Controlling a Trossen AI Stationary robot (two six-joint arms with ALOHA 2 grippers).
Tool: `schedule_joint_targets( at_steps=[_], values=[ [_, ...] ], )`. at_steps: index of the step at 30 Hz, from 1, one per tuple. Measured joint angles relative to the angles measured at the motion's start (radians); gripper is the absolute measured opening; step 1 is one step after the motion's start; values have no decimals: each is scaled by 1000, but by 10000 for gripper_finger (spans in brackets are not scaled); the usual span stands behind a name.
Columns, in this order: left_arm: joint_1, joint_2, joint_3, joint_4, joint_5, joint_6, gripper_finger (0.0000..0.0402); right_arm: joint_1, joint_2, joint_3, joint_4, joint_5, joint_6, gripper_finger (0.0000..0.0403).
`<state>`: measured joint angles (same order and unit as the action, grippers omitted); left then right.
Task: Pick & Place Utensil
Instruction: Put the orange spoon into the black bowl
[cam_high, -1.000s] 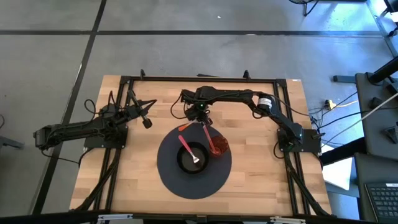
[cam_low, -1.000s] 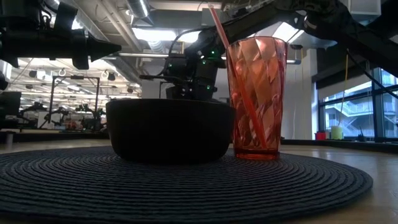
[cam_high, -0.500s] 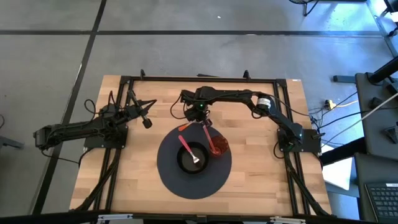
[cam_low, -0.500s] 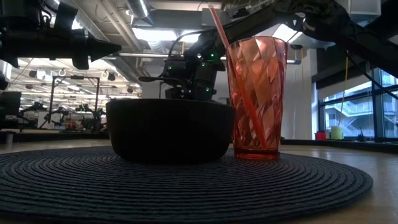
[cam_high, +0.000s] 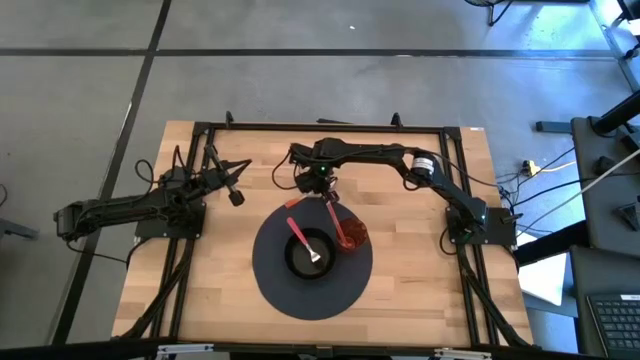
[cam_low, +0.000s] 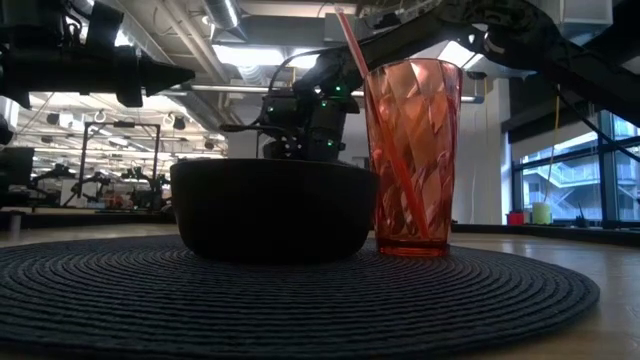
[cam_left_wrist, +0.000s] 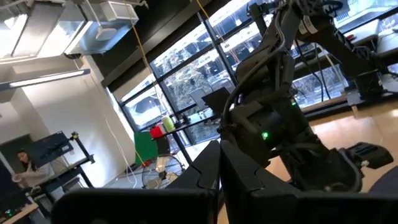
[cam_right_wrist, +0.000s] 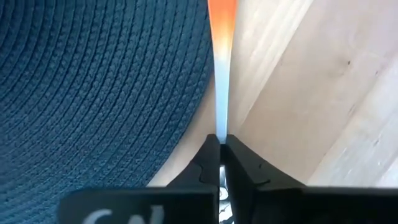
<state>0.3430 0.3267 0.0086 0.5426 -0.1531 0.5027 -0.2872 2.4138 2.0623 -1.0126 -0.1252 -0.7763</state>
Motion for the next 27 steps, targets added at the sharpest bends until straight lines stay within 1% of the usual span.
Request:
schedule_joint_targets(
  at_steps=[6, 8, 14, 16, 18, 21, 24, 27],
  values=[
    [0, 0, 0, 0, 42, -33, 4, -3, 5, 100, -30, 25, 55, 7],
    [0, 0, 0, 0, 43, -42, 4, -4, 2, 128, -27, 46, 71, 7],
    [0, 0, 0, 0, 20, -45, 4, -5, 3, 210, -76, 40, 92, 7],
    [0, 0, 0, 0, -7, -48, 4, -14, 3, 253, -117, 6, 96, 7],
    [0, 0, 0, 0, -38, -48, 4, -31, 2, 293, -144, -56, 114, 7],
    [-1, 0, 0, 0, -84, -62, 4, -55, -44, 280, -125, -147, 156, 7],
    [-1, 0, 0, -2, -120, -114, 4, -66, -95, 280, -117, -191, 195, 7],
    [-1, 0, 0, -29, -124, -196, 4, -67, -148, 280, -94, -225, 223, 7]
  ],
)
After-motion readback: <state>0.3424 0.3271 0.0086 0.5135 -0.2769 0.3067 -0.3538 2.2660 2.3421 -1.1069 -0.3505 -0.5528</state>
